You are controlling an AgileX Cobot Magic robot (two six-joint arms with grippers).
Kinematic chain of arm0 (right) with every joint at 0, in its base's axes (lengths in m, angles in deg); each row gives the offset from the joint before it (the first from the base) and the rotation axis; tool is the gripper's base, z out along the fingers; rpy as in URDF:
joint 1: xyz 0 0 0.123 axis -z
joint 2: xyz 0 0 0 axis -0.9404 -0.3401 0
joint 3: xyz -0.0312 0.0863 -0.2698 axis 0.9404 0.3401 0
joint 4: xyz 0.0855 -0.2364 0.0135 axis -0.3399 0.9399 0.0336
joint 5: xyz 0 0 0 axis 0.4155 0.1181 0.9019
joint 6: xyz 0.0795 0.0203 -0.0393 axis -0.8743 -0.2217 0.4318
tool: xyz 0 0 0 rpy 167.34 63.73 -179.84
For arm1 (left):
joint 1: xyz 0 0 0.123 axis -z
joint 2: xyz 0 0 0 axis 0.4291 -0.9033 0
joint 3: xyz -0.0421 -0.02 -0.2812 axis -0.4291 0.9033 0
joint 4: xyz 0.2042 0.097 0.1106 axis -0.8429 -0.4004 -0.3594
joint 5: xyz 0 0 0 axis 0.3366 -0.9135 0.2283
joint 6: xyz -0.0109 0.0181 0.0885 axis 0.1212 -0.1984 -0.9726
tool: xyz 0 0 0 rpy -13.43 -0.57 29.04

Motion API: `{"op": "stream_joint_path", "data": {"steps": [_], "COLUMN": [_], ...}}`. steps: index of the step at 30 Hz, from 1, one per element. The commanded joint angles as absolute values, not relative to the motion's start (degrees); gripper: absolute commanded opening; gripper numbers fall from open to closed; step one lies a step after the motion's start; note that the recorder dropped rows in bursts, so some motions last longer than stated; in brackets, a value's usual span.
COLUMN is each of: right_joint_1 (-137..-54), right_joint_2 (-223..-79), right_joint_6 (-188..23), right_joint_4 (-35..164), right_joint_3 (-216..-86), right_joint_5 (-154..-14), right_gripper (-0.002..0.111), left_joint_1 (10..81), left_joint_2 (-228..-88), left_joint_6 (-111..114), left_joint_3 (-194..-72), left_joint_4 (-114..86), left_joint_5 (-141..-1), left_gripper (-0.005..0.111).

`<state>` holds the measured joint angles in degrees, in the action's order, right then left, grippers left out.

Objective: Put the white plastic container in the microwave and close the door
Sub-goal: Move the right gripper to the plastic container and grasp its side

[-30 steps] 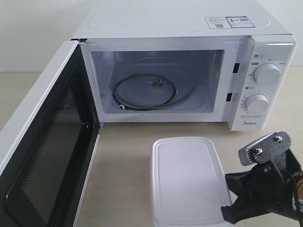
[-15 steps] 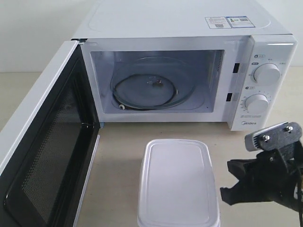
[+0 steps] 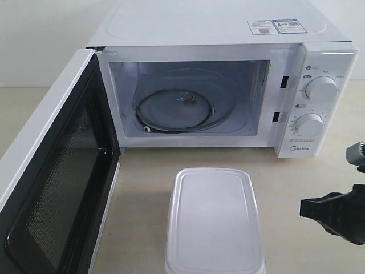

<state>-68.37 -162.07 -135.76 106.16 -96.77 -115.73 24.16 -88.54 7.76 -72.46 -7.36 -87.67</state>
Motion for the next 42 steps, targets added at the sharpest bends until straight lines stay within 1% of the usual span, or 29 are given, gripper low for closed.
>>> {"op": "stream_joint_path", "data": {"steps": [1, 3, 5, 10, 12, 13, 15, 18, 19, 20, 22, 26, 27, 31, 37, 42], "right_joint_1": [-59.32, -57.45, -57.46, -57.46, -57.46, -57.46, -57.46, -58.6, -59.56, -60.88, -63.97, -69.81, -70.73, -71.93, -71.93, -71.93], "right_joint_2": [-161.69, -161.69, -161.69, -161.69, -161.69, -161.69, -161.69, -161.69, -161.69, -161.69, -161.69, -161.69, -161.69, -162.09, -167.11, -170.91], "right_joint_6": [-163.06, -171.66, -176.81, -182.72, -184.45, -185.0, -185.22, -186.52, -186.86, -187.29, -187.73, -187.48, -187.48, -189.42, -189.39, -185.99], "right_joint_4": [142.52, 152.09, 156.39, 158.32, 158.56, 158.56, 158.21, 158.09, 157.81, 157.58, 156.77, 151.88, 151.25, 150.02, 149.1, 146.23], "right_joint_3": [-100.38, -102.74, -104.13, -104.24, -104.24, -104.24, -104.24, -104.24, -104.24, -104.24, -104.24, -104.48, -104.76, -106.41, -106.67, -106.67], "right_joint_5": [-131.52, -138.26, -140.23, -138.06, -137.12, -136.97, -136.74, -135.53, -134.71, -133.63, -130.33, -123.62, -122.83, -121.85, -121.97, -124.67], "right_gripper": [0.0, 0.0, 0.0, 0.0, 0.002, 0.005, 0.017, 0.045, 0.05, 0.051, 0.048, 0.036, 0.035, 0.035, 0.035, 0.035], "left_joint_1": [23.88, 23.88, 23.88, 23.88, 23.88, 23.88, 23.88, 23.88, 23.88, 23.88, 23.88, 23.88, 23.88, 23.88, 23.88, 23.88], "left_joint_2": [-88.38, -88.38, -88.38, -88.38, -88.38, -88.38, -88.38, -88.38, -88.38, -88.38, -88.38, -88.38, -88.38, -88.38, -88.38, -88.38], "left_joint_6": [7.57, 7.57, 7.57, 7.57, 7.57, 7.57, 7.57, 7.57, 7.57, 7.57, 7.57, 7.57, 7.57, 7.57, 7.57, 7.57], "left_joint_3": [-72.31, -72.31, -72.31, -72.31, -72.31, -72.31, -72.31, -72.31, -72.31, -72.31, -72.31, -72.31, -72.31, -72.31, -72.31, -72.31], "left_joint_4": [-7.47, -7.47, -7.47, -7.47, -7.47, -7.47, -7.47, -7.47, -7.47, -7.47, -7.47, -7.47, -7.47, -7.47, -7.47, -7.47], "left_joint_5": [-87.73, -87.73, -87.73, -87.73, -87.73, -87.73, -87.73, -87.73, -87.73, -87.73, -87.73, -87.73, -87.73, -87.73, -87.73, -87.73], "left_gripper": [0.004, 0.004, 0.004, 0.004, 0.004, 0.004, 0.004, 0.004, 0.004, 0.004, 0.004, 0.004, 0.004, 0.004, 0.004, 0.004]}}
